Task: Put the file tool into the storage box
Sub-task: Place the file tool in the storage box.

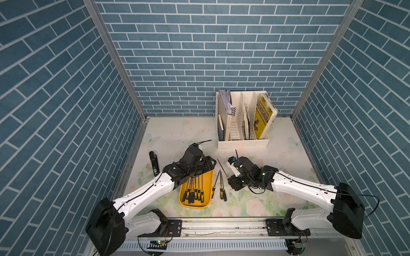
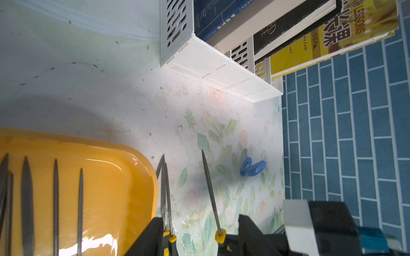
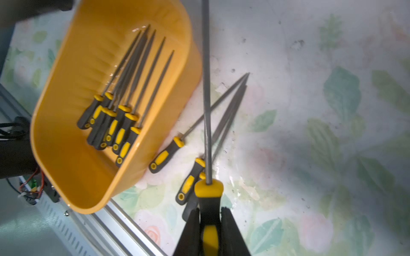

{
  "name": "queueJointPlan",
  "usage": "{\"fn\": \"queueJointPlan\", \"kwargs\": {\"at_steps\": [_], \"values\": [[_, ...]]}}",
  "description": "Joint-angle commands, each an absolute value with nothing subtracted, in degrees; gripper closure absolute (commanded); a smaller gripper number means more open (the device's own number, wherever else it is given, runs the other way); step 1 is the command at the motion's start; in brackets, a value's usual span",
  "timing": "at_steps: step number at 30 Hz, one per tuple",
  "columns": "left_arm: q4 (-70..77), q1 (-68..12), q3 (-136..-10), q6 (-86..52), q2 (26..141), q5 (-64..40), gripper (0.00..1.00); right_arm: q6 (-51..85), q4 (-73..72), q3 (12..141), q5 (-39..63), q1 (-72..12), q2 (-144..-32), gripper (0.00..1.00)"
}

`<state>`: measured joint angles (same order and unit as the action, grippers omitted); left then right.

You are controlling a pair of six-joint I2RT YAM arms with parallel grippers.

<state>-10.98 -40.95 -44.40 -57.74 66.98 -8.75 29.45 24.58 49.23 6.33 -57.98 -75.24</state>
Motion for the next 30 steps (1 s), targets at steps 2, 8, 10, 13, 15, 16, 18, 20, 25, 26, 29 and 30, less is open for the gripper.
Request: {"fn": "queueJointPlan", "kwargs": {"at_steps": [2,8,10,13,15,16,18,20,25,26,29,30], "values": [[-8.6,-41.57,-43.51,-62.09,67.22,-5.48,0.41,32.29,21.13,51.91,7.17,-60.44,-77.51,0.96],[-9.75,-42.2,-43.77,-62.17,68.73,-3.92,0.42,32.69,20.77,56.28,7.08,-62.45,-81.56,0.98],[-10.53,-42.19,-43.76,-61.81,68.96,-3.17,0.45,32.87,20.99,57.44,7.13,-63.22,-82.47,0.98],[-12.15,-42.19,-44.01,-60.83,69.15,-2.02,0.56,33.42,20.81,58.44,7.03,-64.22,-82.88,0.99],[-13.56,-42.2,-44.51,-60.0,69.56,-1.11,0.71,33.57,20.87,58.8,7.16,-64.66,-82.88,0.99],[-14.16,-42.23,-44.77,-59.6,69.68,-0.66,0.77,33.63,20.99,58.93,7.21,-64.85,-82.88,1.0],[-14.91,-42.14,-45.16,-58.91,69.78,-0.02,0.97,33.79,21.27,59.01,7.04,-65.03,-82.8,1.0],[-15.78,-42.01,-45.86,-57.83,70.03,0.38,1.0,33.82,21.08,58.9,7.25,-65.04,-82.5,1.0],[-19.34,-40.98,-48.69,-53.96,69.35,0.71,1.0,32.26,22.99,60.72,6.94,-64.89,-81.74,0.74],[-20.65,-40.31,-49.51,-52.54,69.03,0.68,1.0,31.85,23.81,61.2,6.34,-64.72,-81.34,0.56],[-25.4,-37.02,-52.51,-46.01,69.0,-1.13,1.0,31.46,25.83,61.23,5.68,-63.04,-79.16,0.32],[-28.42,-36.13,-53.94,-43.34,69.47,-0.61,1.0,31.46,26.6,60.73,5.46,-62.19,-78.1,0.26]]}}
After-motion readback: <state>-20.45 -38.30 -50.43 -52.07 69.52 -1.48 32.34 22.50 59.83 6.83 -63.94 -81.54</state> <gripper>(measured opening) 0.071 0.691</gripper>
